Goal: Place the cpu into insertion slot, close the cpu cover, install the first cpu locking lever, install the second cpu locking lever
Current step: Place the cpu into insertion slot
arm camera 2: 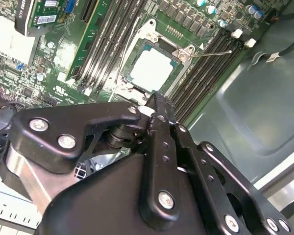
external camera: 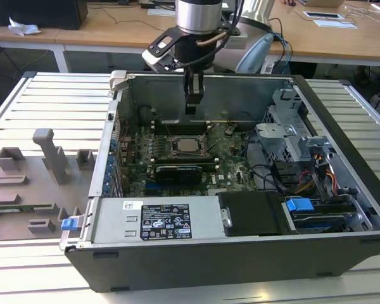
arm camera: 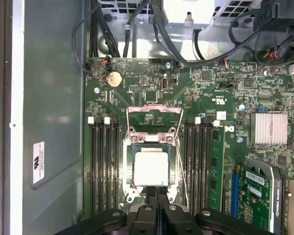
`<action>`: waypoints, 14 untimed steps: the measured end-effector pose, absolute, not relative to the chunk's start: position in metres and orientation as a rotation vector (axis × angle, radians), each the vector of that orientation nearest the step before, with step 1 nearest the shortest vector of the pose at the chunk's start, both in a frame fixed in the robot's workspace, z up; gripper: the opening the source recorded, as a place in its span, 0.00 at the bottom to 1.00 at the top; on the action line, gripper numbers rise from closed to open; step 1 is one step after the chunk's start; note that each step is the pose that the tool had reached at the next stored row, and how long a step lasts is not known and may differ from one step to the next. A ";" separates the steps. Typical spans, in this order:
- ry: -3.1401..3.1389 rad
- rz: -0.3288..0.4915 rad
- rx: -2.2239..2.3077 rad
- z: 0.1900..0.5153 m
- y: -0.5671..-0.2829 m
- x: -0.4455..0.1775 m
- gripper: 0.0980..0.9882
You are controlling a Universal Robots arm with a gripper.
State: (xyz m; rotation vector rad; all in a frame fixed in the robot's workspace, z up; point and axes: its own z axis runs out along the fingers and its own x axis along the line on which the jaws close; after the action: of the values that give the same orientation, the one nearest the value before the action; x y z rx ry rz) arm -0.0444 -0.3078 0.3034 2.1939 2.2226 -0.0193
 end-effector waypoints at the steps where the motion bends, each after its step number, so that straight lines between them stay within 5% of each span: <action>1: 2.223 -0.019 2.194 0.307 -0.308 -0.044 0.01; 14: 2.223 -0.019 2.194 0.337 -0.308 -0.044 0.01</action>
State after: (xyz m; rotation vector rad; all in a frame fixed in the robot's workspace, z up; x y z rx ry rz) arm -0.0444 -0.3079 0.3372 2.1939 2.2226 -0.0194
